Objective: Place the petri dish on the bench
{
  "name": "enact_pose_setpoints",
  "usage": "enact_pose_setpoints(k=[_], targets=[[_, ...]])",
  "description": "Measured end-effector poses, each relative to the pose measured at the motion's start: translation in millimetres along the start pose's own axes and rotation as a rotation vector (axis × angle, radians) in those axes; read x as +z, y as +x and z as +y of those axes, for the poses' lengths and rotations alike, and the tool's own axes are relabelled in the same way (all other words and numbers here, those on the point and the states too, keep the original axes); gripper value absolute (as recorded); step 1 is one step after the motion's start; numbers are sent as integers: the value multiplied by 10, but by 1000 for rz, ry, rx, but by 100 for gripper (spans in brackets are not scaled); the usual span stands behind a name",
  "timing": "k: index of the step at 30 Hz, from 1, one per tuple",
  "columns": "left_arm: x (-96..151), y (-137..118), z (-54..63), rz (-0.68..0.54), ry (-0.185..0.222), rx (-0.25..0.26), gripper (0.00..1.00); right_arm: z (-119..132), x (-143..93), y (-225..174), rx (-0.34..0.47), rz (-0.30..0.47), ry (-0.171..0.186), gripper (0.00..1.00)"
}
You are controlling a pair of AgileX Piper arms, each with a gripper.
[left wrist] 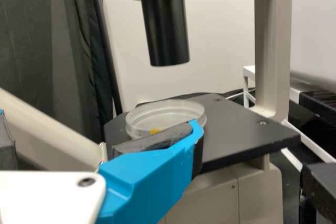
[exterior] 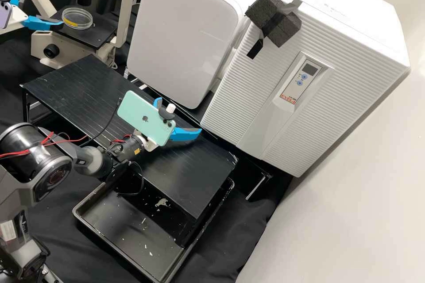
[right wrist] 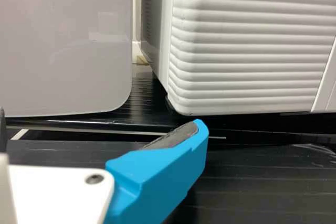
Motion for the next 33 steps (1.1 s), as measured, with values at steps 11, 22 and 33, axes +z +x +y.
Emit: enact_pose_setpoints(k=[11, 22, 33], targets=[[44, 308, 64, -33, -98, -20, 100, 0, 0, 0, 0, 0, 0, 100], [136, 508, -168, -60, -96, -93, 100, 0, 0, 0, 0, 0, 0, 100], [144, 592, -299, -64, -97, -111, 100, 0, 0, 0, 0, 0, 0, 100]])
